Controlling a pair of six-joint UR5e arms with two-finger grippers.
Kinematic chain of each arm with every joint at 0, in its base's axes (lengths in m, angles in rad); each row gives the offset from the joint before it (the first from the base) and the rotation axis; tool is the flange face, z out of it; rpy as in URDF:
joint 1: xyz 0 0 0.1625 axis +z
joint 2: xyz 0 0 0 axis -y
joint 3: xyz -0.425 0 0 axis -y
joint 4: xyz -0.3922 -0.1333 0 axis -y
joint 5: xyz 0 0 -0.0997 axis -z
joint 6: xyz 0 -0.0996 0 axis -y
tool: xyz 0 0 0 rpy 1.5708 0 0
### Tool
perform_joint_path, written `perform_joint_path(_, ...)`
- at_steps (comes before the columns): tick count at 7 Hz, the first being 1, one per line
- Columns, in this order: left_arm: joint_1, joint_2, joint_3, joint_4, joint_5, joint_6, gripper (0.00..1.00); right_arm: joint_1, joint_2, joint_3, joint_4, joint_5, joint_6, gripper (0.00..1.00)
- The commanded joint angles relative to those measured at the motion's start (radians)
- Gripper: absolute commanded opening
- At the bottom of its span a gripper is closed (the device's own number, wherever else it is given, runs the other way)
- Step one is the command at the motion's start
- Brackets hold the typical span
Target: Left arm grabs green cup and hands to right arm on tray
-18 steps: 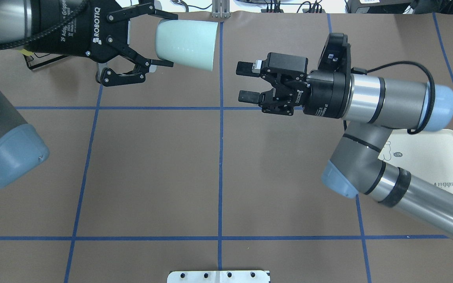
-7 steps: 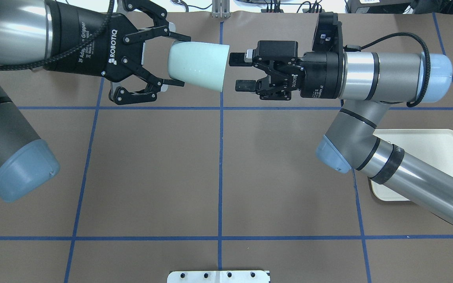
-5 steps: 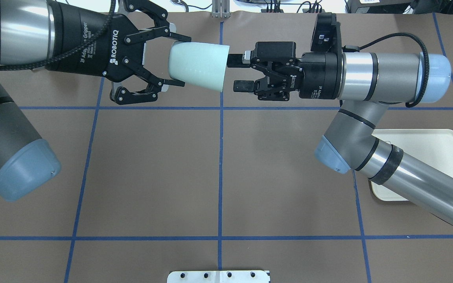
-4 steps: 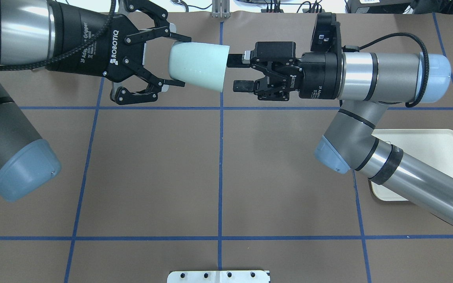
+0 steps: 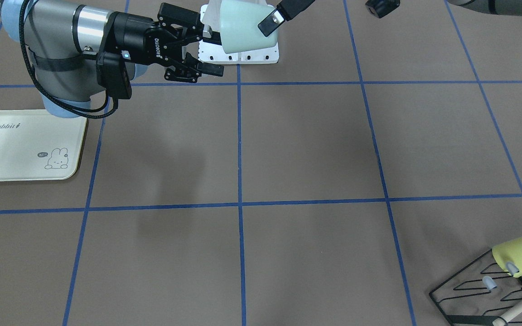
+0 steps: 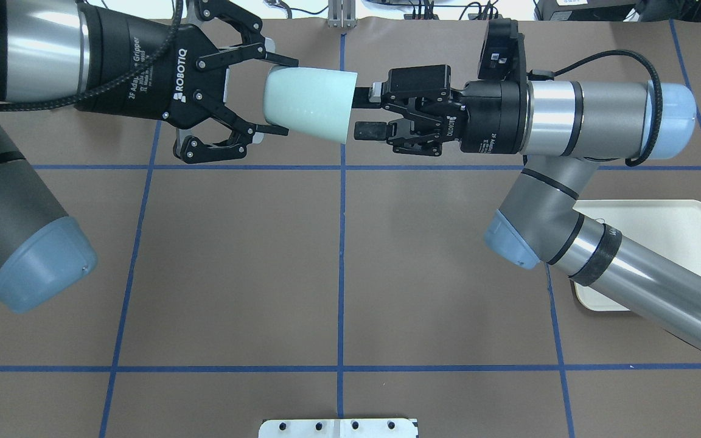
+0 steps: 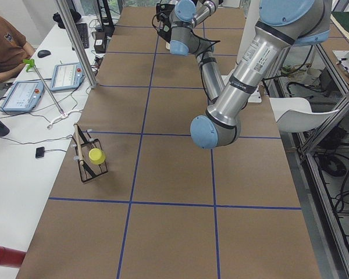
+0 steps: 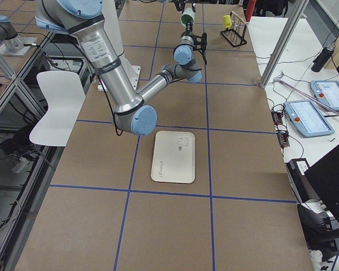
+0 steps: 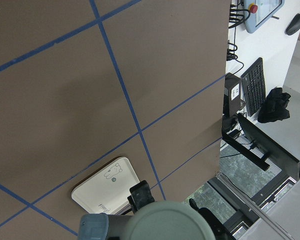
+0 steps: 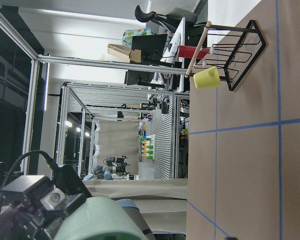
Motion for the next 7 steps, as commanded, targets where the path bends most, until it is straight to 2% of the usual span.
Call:
perform_joint_path(1,0.003,0.0,0.002,-0.004,0.001,-0.001,0.0,-0.003,0.005,0.004,0.002,-0.002,0.0,0.7)
perform_joint_path(4,0.007,0.0,0.004,-0.01,0.001,-0.001,0.0,-0.006,0.014,0.004,0.002,-0.002,-0.002,0.66)
perform_joint_path(7,0.009,-0.003,0.002,-0.01,0.001,-0.003,0.0,-0.006,0.014,0.008,0.002,-0.002,-0.002,0.51)
